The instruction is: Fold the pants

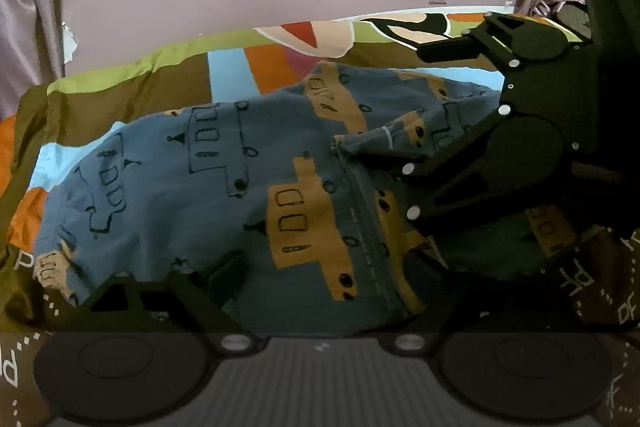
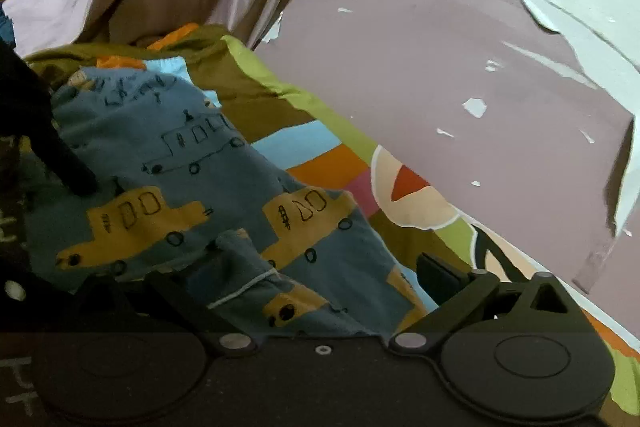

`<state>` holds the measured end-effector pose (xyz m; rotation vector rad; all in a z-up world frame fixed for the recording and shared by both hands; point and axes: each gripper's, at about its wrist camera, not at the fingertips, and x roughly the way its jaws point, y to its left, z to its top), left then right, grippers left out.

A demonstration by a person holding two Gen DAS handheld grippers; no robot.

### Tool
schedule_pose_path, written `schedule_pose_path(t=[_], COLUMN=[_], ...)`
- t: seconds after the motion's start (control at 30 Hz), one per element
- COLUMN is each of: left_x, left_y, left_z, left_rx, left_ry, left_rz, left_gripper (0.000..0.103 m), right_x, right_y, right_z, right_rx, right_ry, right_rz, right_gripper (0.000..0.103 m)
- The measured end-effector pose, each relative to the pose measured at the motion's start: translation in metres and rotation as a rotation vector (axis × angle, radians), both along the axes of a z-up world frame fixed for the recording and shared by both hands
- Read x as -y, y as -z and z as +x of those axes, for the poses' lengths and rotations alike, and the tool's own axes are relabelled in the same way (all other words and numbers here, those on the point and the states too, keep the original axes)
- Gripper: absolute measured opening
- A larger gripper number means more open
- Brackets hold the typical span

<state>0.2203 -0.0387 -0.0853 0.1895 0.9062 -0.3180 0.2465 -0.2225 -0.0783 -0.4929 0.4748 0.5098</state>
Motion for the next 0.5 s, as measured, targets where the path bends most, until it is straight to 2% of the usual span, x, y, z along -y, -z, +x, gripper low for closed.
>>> schedule_pose_path(t=[0.13,0.23,0.33,0.4,0.43,0.5], left_x=[-0.014,-0.041,-0.079,-0.106,-0.12,-0.144], left_y=[-0.008,-0.018,-0.024,-0.024,-0.023,-0.019], left_z=[-0.004,-0.022,-0.039,-0.043,-0.042,-0.036], left_rx=[-0.013,0.046,0.118,0.147,0.143,0.109], left_ry=[-0.037,-0.125,-0.279,-0.408,-0.466,-0.563], left_rz=[-0.043,-0.107,-0.187,-0.22,-0.252,-0.326], left_gripper=[0.092,0.092,0.092,0.085,0.083,0.071], right_x=[0.01,0.024,0.032,0.035,0.036,0.032], right_y=[-0.02,-0.036,-0.044,-0.044,-0.043,-0.036], right_z=[-0.007,-0.026,-0.051,-0.065,-0.069,-0.076], right_rx=[0.019,0.008,-0.02,-0.058,-0.078,-0.12], right_ry=[0.078,0.113,0.146,0.169,0.174,0.184], right_rz=[0.094,0.188,0.276,0.326,0.34,0.347], right_gripper=[0.101,0.101,0.102,0.1,0.098,0.097])
